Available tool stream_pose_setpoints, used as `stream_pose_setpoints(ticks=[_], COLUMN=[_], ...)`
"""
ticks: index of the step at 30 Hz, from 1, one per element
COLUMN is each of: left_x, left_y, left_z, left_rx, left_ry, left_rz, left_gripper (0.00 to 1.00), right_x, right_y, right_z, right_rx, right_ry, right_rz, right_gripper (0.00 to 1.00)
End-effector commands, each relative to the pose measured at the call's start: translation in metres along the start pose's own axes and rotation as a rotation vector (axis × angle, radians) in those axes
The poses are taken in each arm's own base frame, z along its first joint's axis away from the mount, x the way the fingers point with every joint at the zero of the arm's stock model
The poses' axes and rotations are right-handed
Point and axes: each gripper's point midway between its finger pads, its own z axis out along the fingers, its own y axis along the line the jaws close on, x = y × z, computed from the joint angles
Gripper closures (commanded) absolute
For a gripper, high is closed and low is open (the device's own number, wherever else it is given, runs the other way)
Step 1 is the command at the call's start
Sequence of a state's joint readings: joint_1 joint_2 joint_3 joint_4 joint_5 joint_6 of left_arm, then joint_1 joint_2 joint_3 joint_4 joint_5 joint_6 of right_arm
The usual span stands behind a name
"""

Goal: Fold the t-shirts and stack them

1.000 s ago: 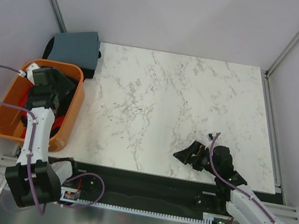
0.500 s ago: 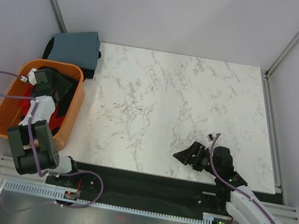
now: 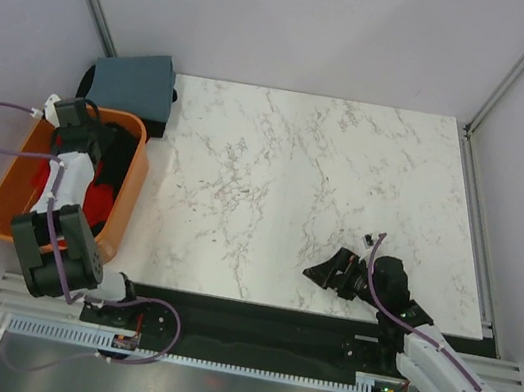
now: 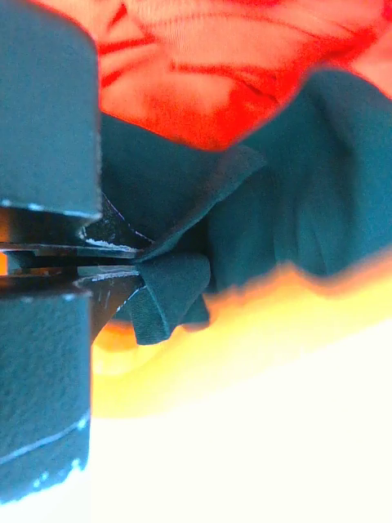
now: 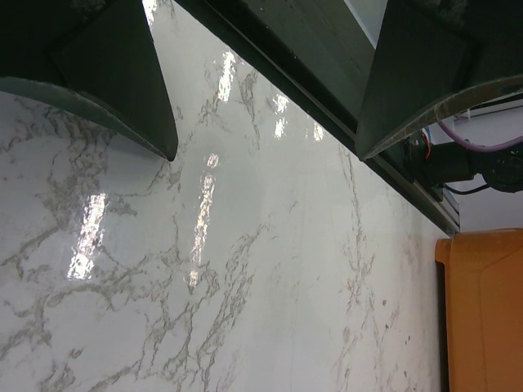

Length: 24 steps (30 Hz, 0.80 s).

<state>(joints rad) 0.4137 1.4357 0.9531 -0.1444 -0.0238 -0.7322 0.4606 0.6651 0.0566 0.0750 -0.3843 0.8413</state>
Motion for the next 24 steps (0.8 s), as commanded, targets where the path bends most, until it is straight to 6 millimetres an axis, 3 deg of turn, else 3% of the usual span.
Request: stream_pose_setpoints(ticks=[1,6,7,10,12,13,14,15,16,18,19,21,22,23,24], left_x=[-0.061,-0.082,-0.094,-0.1,-0.083,-0.089,-0.07,-0.061,-0.064,-0.044,-0.046,-0.037,-0.046,-0.037,-0.019], left_y=[-0.075,-0.134,-0.15,-0.19,-0.229,-0.252,-0.274,-0.289,-0.305,-0.329,-0.342,-0.36,-0.37,-0.379,-0.393], left_z=[-0.063,-0.133,-0.156,-0.202,-0.231,-0.26,-0.273,-0.292,-0.319,-0.351,-0.385,-0.404,-0.433,-0.446,-0.442], left_rx=[0.201,0.372,0.423,0.554,0.7,0.789,0.857,0.924,0.996,1.113,1.202,1.29,1.375,1.431,1.471], left_ry=[-0.184,-0.252,-0.285,-0.303,-0.243,-0.258,-0.213,-0.19,-0.204,-0.148,-0.15,-0.117,-0.146,-0.112,-0.046], left_rz=[-0.005,-0.017,-0.019,-0.018,0.045,0.071,0.121,0.146,0.156,0.199,0.199,0.218,0.213,0.223,0.257], left_gripper=[0.98,0.98,0.98,0.98,0.98,0.98,0.98,0.98,0.98,0.98,0.98,0.98,0.98,0.98,0.98], right_x=[0.003,0.004,0.004,0.004,0.004,0.003,0.003,0.004,0.004,0.002,0.0,-0.001,0.0,-0.002,-0.001], right_y=[-0.004,-0.005,-0.006,-0.005,-0.005,-0.005,-0.004,-0.005,-0.006,-0.005,-0.004,-0.005,-0.006,-0.004,-0.005], right_z=[0.001,0.002,0.002,0.002,0.001,0.001,0.001,0.001,0.0,-0.001,-0.002,-0.003,-0.003,-0.003,-0.004], right_rx=[0.005,0.012,0.014,0.013,0.012,0.011,0.008,0.012,0.014,0.014,0.014,0.016,0.019,0.013,0.016], right_ry=[0.007,0.017,0.016,0.014,0.013,0.011,0.008,0.011,0.007,-0.003,-0.018,-0.022,-0.023,-0.029,-0.03], right_rz=[-0.002,-0.001,0.0,0.001,-0.001,-0.001,-0.003,-0.002,-0.001,-0.002,-0.003,-0.002,0.001,-0.004,-0.002], right_gripper=[0.02,0.02,0.02,0.02,0.02,0.02,0.02,0.02,0.02,0.02,0.02,0.02,0.02,0.02,0.02])
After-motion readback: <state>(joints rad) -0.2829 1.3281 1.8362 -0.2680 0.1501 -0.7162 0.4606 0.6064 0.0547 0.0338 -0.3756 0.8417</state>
